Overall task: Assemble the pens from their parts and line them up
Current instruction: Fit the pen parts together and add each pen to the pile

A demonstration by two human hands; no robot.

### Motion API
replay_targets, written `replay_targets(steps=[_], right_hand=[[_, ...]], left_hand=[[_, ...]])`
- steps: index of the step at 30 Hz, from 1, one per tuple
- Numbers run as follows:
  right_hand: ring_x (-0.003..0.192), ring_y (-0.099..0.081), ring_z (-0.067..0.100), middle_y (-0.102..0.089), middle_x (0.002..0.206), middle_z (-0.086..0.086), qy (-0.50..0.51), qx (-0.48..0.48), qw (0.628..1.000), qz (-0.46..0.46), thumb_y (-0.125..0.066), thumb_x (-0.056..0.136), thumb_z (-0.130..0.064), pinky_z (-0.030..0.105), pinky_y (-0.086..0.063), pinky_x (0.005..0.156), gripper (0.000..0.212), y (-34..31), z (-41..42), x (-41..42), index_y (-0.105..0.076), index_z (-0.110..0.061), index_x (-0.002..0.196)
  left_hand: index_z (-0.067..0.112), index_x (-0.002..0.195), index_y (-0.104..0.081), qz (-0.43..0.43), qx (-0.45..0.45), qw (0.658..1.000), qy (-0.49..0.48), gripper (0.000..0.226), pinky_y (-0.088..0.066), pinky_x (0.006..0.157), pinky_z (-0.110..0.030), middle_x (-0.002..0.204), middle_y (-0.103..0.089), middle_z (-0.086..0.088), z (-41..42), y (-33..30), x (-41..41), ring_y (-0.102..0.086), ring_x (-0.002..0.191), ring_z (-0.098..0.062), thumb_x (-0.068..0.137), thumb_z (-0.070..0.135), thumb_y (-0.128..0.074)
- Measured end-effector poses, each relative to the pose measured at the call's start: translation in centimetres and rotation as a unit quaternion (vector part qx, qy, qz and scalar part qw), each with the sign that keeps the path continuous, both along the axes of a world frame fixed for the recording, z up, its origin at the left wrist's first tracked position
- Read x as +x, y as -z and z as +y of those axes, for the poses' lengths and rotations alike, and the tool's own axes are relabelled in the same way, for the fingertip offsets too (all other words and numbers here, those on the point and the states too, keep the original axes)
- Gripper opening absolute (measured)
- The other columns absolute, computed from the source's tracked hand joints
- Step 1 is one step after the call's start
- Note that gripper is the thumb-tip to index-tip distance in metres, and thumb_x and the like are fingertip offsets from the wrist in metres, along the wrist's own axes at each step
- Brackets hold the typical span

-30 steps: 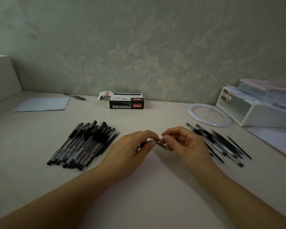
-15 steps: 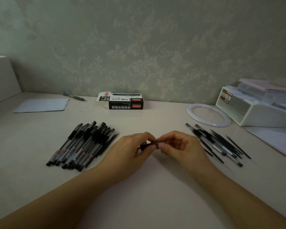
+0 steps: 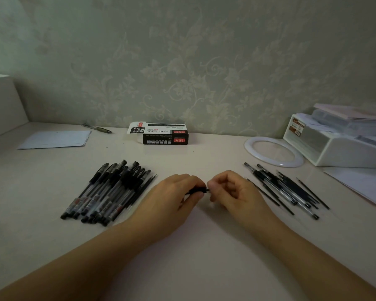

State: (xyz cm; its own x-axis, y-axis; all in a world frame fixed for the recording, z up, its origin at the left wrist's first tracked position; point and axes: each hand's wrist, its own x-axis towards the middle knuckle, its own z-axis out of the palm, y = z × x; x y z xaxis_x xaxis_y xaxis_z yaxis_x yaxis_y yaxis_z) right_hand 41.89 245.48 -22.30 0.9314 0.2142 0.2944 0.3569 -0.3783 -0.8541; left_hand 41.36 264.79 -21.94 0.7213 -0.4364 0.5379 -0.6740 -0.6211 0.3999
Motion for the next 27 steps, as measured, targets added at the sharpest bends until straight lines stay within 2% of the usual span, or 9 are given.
replay_targets(steps=[3, 7, 9, 12, 14, 18, 21, 24, 27], right_hand=[[0.065, -0.059, 0.006, -0.067, 0.072, -0.006, -0.027, -0.012, 1.000, -0.001, -0.062, 0.093, -0.034, 0.016, -0.044, 0.062, 0.014, 0.15, -0.19, 0.03, -0.065, -0.026, 0.082], [0.055, -0.051, 0.004, -0.060, 0.060, -0.007, -0.009, -0.019, 1.000, -0.004, -0.050, 0.091, -0.053, 0.019, -0.043, 0.058, 0.041, 0.25, 0.17, -0.07, -0.060, -0.022, 0.066], [0.057, -0.056, 0.005, -0.065, 0.064, -0.004, -0.005, -0.012, 1.000, -0.008, -0.048, 0.089, -0.057, 0.023, -0.046, 0.060, 0.044, 0.18, 0.24, -0.03, -0.063, -0.021, 0.069], [0.064, -0.060, 0.006, -0.069, 0.077, -0.006, -0.025, -0.008, 1.000, 0.002, -0.059, 0.091, -0.049, 0.021, -0.047, 0.063, 0.021, 0.25, 0.03, 0.05, -0.065, -0.029, 0.085], [0.065, -0.059, 0.010, -0.068, 0.076, -0.007, -0.034, -0.026, 0.999, -0.003, -0.060, 0.094, -0.038, 0.022, -0.047, 0.063, 0.013, 0.40, -0.16, 0.12, -0.065, -0.030, 0.085], [0.057, -0.051, 0.008, -0.058, 0.061, -0.003, -0.022, -0.018, 1.000, -0.004, -0.053, 0.094, -0.049, 0.028, -0.044, 0.061, 0.038, 0.45, 0.02, 0.10, -0.060, -0.022, 0.068], [0.060, -0.055, 0.007, -0.064, 0.066, -0.003, -0.026, -0.004, 1.000, 0.000, -0.052, 0.089, -0.056, 0.029, -0.046, 0.062, 0.036, 0.26, 0.22, 0.00, -0.063, -0.024, 0.076], [0.065, -0.058, 0.004, -0.066, 0.073, -0.006, -0.043, -0.013, 0.999, -0.006, -0.057, 0.096, -0.038, 0.024, -0.045, 0.065, 0.014, 0.35, 0.02, 0.09, -0.063, -0.029, 0.087], [0.062, -0.050, 0.004, -0.059, 0.067, -0.007, -0.053, -0.020, 0.998, -0.005, -0.055, 0.099, -0.030, 0.024, -0.041, 0.063, 0.018, 0.46, -0.24, 0.12, -0.061, -0.025, 0.083]], left_hand=[[0.024, 0.103, -0.063, 0.000, 0.001, 1.000, 0.003, 0.011, -0.048, 0.071, -0.032, 0.090, -0.063, 0.013, -0.03, -0.02, 0.04, -0.055, 0.081, -0.006, 0.095, 0.027, -0.055], [0.024, 0.105, -0.064, 0.001, 0.007, 1.000, 0.011, 0.014, -0.048, 0.072, -0.032, 0.091, -0.063, 0.012, -0.14, -0.04, -0.11, -0.055, 0.082, -0.007, 0.096, 0.027, -0.054], [0.023, 0.103, -0.063, 0.000, 0.002, 1.000, 0.008, 0.013, -0.047, 0.071, -0.034, 0.089, -0.063, 0.012, -0.16, -0.02, -0.12, -0.055, 0.081, -0.008, 0.096, 0.027, -0.054], [0.023, 0.102, -0.064, 0.001, -0.012, 1.000, -0.004, 0.011, -0.048, 0.071, -0.034, 0.090, -0.064, 0.012, -0.03, 0.04, 0.08, -0.056, 0.081, -0.007, 0.095, 0.025, -0.055], [0.023, 0.102, -0.064, 0.001, -0.015, 1.000, -0.005, 0.011, -0.049, 0.071, -0.034, 0.090, -0.064, 0.012, 0.01, 0.07, 0.13, -0.057, 0.081, -0.007, 0.095, 0.026, -0.056], [0.022, 0.103, -0.064, -0.001, -0.015, 1.000, 0.010, 0.012, -0.049, 0.071, -0.035, 0.090, -0.064, 0.011, -0.03, 0.02, 0.01, -0.058, 0.081, -0.010, 0.094, 0.026, -0.056], [0.021, 0.102, -0.064, -0.001, -0.025, 1.000, 0.004, 0.012, -0.049, 0.071, -0.034, 0.090, -0.065, 0.011, -0.09, 0.06, 0.04, -0.059, 0.079, -0.010, 0.094, 0.025, -0.056], [0.023, 0.102, -0.065, 0.010, -0.040, 0.999, -0.012, 0.012, -0.049, 0.070, -0.027, 0.088, -0.066, 0.014, -0.15, 0.11, 0.11, -0.059, 0.079, -0.006, 0.093, 0.028, -0.059], [0.022, 0.098, -0.068, 0.004, -0.031, 1.000, -0.002, 0.010, -0.044, 0.067, -0.021, 0.083, -0.066, 0.013, -0.05, -0.04, 0.06, -0.058, 0.076, -0.006, 0.092, 0.025, -0.061]])
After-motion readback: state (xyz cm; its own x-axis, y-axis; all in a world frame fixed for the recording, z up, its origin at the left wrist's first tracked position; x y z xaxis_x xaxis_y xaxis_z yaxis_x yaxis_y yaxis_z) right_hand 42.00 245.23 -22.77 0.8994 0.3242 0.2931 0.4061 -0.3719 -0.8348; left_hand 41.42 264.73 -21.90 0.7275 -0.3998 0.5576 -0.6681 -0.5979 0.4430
